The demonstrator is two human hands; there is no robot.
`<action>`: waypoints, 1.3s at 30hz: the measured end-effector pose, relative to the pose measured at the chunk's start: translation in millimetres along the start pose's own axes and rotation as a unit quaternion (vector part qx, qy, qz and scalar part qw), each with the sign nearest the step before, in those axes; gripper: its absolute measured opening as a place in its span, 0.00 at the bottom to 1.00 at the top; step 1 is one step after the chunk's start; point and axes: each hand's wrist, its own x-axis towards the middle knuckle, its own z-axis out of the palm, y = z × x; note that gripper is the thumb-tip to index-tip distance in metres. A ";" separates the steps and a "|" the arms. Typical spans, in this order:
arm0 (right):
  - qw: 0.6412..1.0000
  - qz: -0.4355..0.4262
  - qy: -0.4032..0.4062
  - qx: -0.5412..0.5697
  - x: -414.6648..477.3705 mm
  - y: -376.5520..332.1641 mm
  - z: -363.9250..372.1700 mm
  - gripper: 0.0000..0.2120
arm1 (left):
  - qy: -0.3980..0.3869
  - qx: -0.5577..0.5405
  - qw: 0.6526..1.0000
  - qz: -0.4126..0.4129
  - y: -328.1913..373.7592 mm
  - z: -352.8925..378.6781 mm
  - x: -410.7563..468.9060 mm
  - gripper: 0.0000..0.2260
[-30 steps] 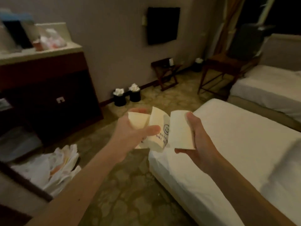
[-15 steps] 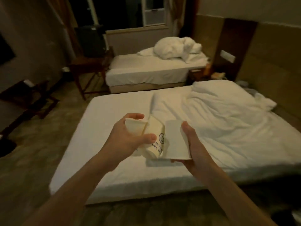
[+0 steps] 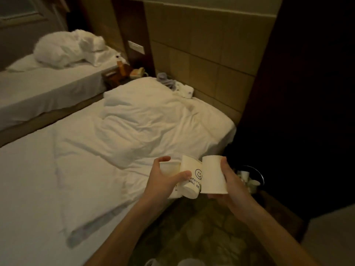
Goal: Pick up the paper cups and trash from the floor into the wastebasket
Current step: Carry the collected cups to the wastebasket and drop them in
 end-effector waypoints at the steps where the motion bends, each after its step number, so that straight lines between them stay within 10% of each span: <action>1: 1.000 0.003 0.030 -0.001 8.1 1.5 -12.0 0.36 | -0.010 0.007 1.000 -0.014 -5.0 15.7 14.4 0.29; 21: 0.888 0.182 0.387 0.166 224.7 42.9 -142.2 0.39 | -0.303 0.217 0.907 -0.196 -107.3 229.1 315.5 0.27; 26: 0.839 0.182 0.436 0.269 288.5 83.3 -185.5 0.15 | -0.344 0.274 0.879 -0.183 -154.7 287.8 380.1 0.27; 39: 0.746 0.192 0.451 0.451 446.4 261.1 -337.7 0.16 | -0.411 0.418 0.806 -0.077 -360.4 443.5 512.1 0.35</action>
